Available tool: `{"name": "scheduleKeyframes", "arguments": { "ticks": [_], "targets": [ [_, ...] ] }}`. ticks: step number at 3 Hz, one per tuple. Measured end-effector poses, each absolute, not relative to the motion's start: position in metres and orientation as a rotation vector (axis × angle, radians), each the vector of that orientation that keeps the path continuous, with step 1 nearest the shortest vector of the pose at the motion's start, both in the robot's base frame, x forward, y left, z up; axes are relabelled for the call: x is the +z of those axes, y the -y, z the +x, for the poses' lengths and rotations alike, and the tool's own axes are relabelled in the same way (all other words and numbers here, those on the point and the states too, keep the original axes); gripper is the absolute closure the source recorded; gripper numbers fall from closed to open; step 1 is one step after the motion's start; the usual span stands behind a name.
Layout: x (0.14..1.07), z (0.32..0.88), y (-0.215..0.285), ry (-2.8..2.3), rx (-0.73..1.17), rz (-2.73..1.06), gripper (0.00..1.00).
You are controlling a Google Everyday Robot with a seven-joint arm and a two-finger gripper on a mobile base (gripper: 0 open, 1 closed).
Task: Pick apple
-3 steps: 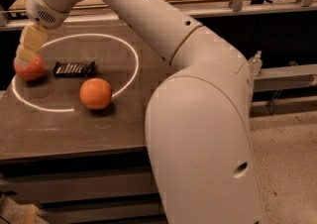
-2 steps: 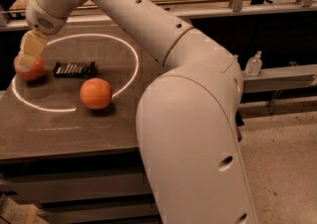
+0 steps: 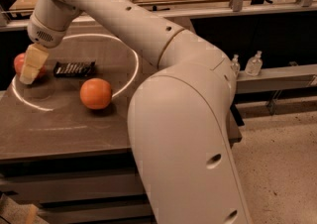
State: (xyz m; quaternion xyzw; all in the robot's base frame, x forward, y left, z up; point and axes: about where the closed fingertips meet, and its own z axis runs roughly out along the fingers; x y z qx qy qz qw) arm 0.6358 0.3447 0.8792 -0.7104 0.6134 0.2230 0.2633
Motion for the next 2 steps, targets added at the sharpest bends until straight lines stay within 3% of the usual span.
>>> {"name": "scheduleKeyframes", "arguments": {
  "ticks": [1, 2],
  "targets": [
    [0.871, 0.634, -0.35, -1.689, 0.643, -1.913, 0.16],
    [0.869, 0.631, -0.371, -1.661, 0.715, -1.908, 0.47]
  ]
}}
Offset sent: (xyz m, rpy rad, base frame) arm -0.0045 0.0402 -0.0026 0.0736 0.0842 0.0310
